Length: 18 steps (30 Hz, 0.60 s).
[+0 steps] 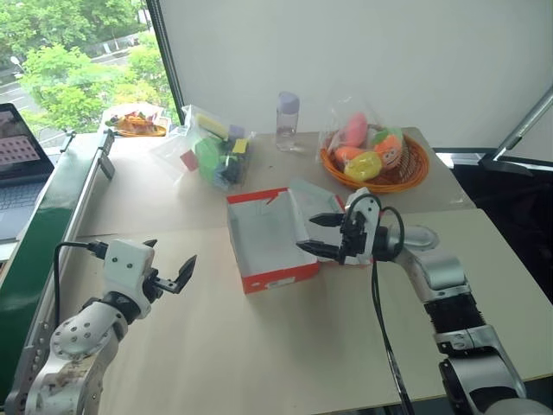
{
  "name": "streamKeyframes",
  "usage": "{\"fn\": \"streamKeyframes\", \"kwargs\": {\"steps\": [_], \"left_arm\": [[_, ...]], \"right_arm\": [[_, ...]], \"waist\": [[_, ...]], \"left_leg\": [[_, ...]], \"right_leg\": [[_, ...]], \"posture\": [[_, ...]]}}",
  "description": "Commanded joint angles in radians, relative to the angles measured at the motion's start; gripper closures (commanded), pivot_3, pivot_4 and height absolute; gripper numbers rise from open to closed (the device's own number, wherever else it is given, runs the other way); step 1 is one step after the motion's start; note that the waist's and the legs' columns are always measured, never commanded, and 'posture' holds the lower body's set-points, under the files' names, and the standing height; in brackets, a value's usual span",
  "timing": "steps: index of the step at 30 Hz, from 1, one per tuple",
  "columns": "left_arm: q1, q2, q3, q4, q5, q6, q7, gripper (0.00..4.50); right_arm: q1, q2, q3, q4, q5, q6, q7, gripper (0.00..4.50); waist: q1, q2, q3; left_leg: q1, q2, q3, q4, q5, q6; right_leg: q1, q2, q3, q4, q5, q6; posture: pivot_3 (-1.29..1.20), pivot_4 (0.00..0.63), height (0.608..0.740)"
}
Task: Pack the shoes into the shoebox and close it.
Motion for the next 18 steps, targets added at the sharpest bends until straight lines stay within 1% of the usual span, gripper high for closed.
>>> {"fn": "streamKeyframes", "kwargs": {"steps": [1,6,8,10,14,18], "left_arm": [[-0.019,0.005,0.007,0.001,0.009,-0.025,0.009,0.00],[-0.031,-0.045,0.061,0.019,0.011,0.007,0.088,0.00],[-0.016,-0.085,0.141,0.037,0.030,0.017,0.165,0.00],[-0.001,-0.118,0.213,0.047,0.048,0.010,0.226,0.00],[0.028,-0.172,0.342,0.023,0.074,-0.037,0.316,0.00],[0.039,-0.197,0.401,0.013,0.084,-0.059,0.361,0.00]], "right_arm": [[-0.011,0.005,-0.030,-0.036,0.002,-0.013,-0.035,0.09],[-0.046,0.045,-0.023,0.009,-0.030,-0.059,-0.084,0.09],[-0.089,0.091,-0.035,0.068,-0.057,-0.138,-0.142,0.09],[-0.131,0.124,-0.040,0.128,-0.070,-0.195,-0.158,0.09],[-0.207,0.167,0.000,0.200,-0.038,-0.172,-0.048,0.09],[-0.242,0.205,0.015,0.242,-0.037,-0.162,0.003,0.09]], "waist": [[0.000,0.000,0.000],[-0.001,0.000,0.000],[-0.006,0.000,0.000],[-0.012,0.000,0.000],[-0.006,-0.001,0.000],[0.002,-0.001,0.001]], "left_leg": [[0.000,0.000,0.000,0.000,0.000,0.000],[0.000,0.000,0.000,0.000,0.000,0.000],[0.000,0.000,0.000,0.000,0.000,0.000],[0.000,0.000,0.001,0.000,0.000,0.000],[0.000,0.001,-0.001,0.000,0.000,0.000],[0.000,0.000,0.000,0.000,0.000,0.000]], "right_leg": [[0.000,0.000,0.000,0.000,0.000,0.000],[0.000,0.000,0.000,0.000,0.000,0.000],[0.000,0.000,0.000,0.000,0.000,0.000],[-0.001,0.000,0.001,0.000,0.001,0.000],[0.000,0.001,0.000,0.000,0.001,0.000],[0.000,0.000,-0.001,0.000,0.001,0.000]], "posture": [[0.00,0.150,0.740],[0.00,0.150,0.740],[0.00,0.150,0.740],[0.00,0.150,0.740],[0.00,0.150,0.740],[0.00,0.150,0.740]]}}
